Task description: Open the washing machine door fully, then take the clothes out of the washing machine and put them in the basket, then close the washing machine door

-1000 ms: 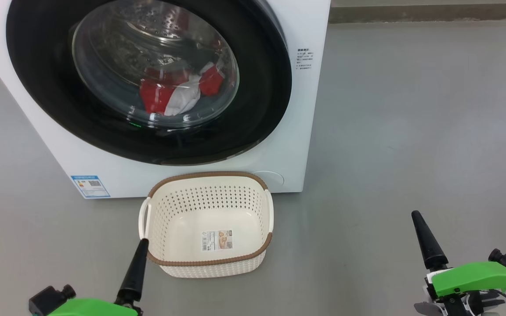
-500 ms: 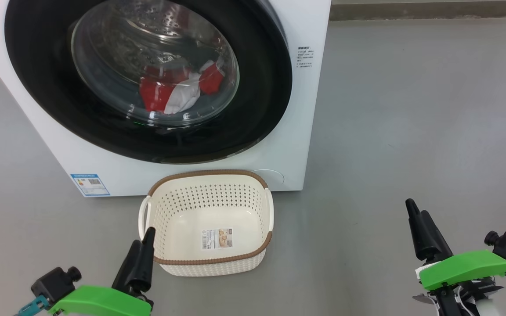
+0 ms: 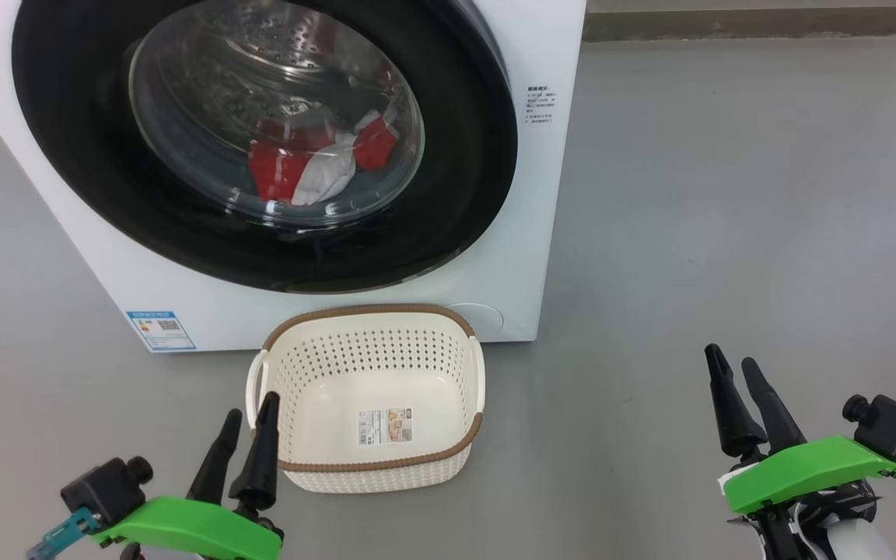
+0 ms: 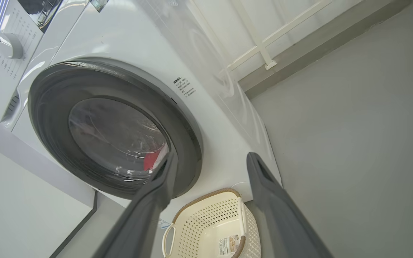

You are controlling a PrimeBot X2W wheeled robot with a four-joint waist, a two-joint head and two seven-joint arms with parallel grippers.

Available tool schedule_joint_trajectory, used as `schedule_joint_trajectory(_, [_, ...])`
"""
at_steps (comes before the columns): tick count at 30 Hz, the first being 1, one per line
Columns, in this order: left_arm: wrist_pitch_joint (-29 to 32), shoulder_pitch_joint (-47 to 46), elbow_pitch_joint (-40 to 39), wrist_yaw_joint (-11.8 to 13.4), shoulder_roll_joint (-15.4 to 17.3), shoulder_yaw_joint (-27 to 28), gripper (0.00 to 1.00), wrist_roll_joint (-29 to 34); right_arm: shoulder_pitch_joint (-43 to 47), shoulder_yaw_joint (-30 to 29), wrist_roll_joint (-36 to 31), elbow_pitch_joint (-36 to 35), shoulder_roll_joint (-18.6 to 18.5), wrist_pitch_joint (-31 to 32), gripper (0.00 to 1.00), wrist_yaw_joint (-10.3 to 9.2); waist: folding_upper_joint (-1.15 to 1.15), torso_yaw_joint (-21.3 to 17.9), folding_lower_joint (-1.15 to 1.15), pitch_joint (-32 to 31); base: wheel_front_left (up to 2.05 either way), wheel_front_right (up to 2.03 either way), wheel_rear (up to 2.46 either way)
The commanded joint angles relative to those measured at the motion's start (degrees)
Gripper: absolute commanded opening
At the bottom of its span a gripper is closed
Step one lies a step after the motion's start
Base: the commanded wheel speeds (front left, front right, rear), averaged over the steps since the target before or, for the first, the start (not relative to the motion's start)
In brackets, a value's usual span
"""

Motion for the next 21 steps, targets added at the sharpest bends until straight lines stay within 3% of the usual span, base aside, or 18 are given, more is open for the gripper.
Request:
schedule_joint_trajectory(1, [-0.8,-2.8,-1.5,0.5,0.8,0.8,1.0,2.0,-3.2,1.0,-1.8,-1.6,-0.7,-0.7,1.0,0.02,0.0,0.0,-0.01,-0.1,0.0,0.0,0.0])
schedule_joint_trajectory(21, [-4.2,-4.9,-0.7,0.4,0.3,0.1,1.0,15.3,-4.8,2.2,-15.0,-1.8,-0.9,-4.1,1.0,0.03,0.0,0.0,-0.01,-0.5,0.0,0.0,0.0])
